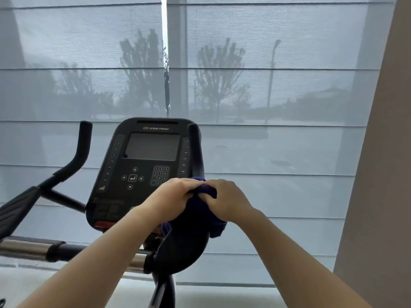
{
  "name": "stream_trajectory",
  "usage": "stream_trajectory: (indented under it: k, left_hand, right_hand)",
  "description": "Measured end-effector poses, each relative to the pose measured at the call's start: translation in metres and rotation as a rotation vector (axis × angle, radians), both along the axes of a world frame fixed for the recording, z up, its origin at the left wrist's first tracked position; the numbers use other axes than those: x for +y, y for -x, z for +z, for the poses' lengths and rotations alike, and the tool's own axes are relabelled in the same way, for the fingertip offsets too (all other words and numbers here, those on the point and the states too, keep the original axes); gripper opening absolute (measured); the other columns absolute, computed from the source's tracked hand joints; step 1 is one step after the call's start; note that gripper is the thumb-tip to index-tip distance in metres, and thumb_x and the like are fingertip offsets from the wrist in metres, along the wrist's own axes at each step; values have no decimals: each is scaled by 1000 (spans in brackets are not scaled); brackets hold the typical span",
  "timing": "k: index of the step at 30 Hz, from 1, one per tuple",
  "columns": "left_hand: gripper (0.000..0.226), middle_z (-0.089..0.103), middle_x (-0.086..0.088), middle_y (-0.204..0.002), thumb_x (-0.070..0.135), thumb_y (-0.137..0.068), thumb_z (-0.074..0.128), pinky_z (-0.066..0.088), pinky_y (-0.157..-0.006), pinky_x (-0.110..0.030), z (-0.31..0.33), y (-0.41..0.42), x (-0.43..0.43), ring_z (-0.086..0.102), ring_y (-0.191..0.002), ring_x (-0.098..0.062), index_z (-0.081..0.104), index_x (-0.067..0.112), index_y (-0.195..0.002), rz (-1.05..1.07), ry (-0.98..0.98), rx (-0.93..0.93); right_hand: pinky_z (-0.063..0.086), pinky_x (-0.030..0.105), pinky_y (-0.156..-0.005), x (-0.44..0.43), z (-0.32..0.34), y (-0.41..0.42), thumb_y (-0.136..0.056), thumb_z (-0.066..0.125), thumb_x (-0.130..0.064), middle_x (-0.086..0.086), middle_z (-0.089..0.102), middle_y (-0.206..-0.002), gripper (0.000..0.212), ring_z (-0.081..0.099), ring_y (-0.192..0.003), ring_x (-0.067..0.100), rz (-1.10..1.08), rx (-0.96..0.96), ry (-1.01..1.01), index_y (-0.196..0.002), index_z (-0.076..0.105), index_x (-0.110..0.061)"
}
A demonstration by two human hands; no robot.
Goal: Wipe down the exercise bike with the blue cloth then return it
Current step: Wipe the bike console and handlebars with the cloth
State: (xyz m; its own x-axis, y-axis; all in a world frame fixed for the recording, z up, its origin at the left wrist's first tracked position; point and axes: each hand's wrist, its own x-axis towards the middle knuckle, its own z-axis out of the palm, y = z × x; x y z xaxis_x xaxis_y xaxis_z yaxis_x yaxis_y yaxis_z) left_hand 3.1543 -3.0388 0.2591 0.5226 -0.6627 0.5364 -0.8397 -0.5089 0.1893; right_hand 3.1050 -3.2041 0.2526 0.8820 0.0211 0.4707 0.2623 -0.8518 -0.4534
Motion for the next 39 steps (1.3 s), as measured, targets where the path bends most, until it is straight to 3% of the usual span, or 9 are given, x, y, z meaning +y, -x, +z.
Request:
stream_trajectory:
  k: [2, 5, 9, 14, 18, 23, 29, 36, 39]
  left_hand:
    - [40, 58, 10, -128, 20, -88, 56, 34, -98, -17, 1, 11, 13, 51, -116, -9, 54, 28, -127, 31, 24, -29]
    - [42, 53, 8, -133, 36, -91, 52, 35, -99, -21, -3, 21, 28, 49, -120, -11, 49, 25, -132, 136, 43, 35]
    - [40, 42, 6, -144, 29, -97, 40, 29, -106, -23, -33, 32, 31, 41, -128, -12, 42, 26, -137, 216, -102, 178]
    - [47, 20, 3, -155, 26, -100, 33, 21, -111, -23, -55, 24, 18, 26, -139, -15, 23, 23, -146, 249, -125, 242]
    - [45, 27, 2, -152, 19, -99, 36, 25, -112, -26, -50, 8, 6, 31, -137, -17, 32, 18, -143, 231, -88, 225]
    - [34, 52, -4, -133, 12, -96, 41, 32, -101, -22, -39, -12, -4, 48, -120, -21, 52, 13, -128, 189, -39, 211]
    - [25, 66, -8, -100, 16, -93, 45, 44, -86, -37, -24, -36, -8, 58, -97, -26, 65, 15, -108, 232, -29, 113]
    - [34, 61, -8, -116, 7, -91, 48, 49, -85, -36, 20, -87, -19, 59, -100, -26, 57, 12, -123, 239, 144, -216]
    - [43, 52, -7, -131, 7, -91, 51, 49, -91, -37, 37, -120, -28, 53, -112, -26, 46, 12, -134, 280, 197, -305]
  right_hand:
    - [44, 30, -83, 6, -3, 11, -87, 53, -28, 3, 64, -107, 28, 57, -97, 22, 2, -37, -29, -113, 61, -27]
    - [34, 44, -98, 20, -13, 16, -88, 40, -26, 4, 49, -127, 40, 43, -117, 26, -125, 95, -61, -127, 47, -25]
    - [29, 57, -102, 50, -38, 15, -92, 29, -37, 3, 37, -139, 45, 33, -125, 28, -203, 177, -137, -135, 33, -22]
    - [37, 52, -97, 56, -58, 2, -95, 28, -46, 5, 30, -144, 55, 30, -125, 29, -267, 64, -113, -142, 22, -18]
    - [40, 49, -94, 45, -58, -15, -98, 28, -41, 9, 38, -137, 47, 34, -121, 30, -245, 77, -88, -137, 32, -15]
    - [40, 48, -92, 37, -53, -34, -99, 33, -34, 10, 43, -123, 33, 38, -114, 30, -225, 44, -158, -122, 47, -15]
    - [38, 47, -94, 22, -44, -62, -97, 40, -27, 7, 48, -117, 26, 41, -111, 28, -137, -61, -257, -117, 55, -19]
    - [27, 39, -98, 11, 2, -121, -97, 41, -26, -3, 45, -133, 35, 29, -122, 18, -149, -453, -172, -132, 47, -23]
    - [26, 40, -103, 10, 28, -156, -97, 41, -26, -2, 40, -140, 38, 27, -128, 19, -169, -534, -176, -136, 44, -22]
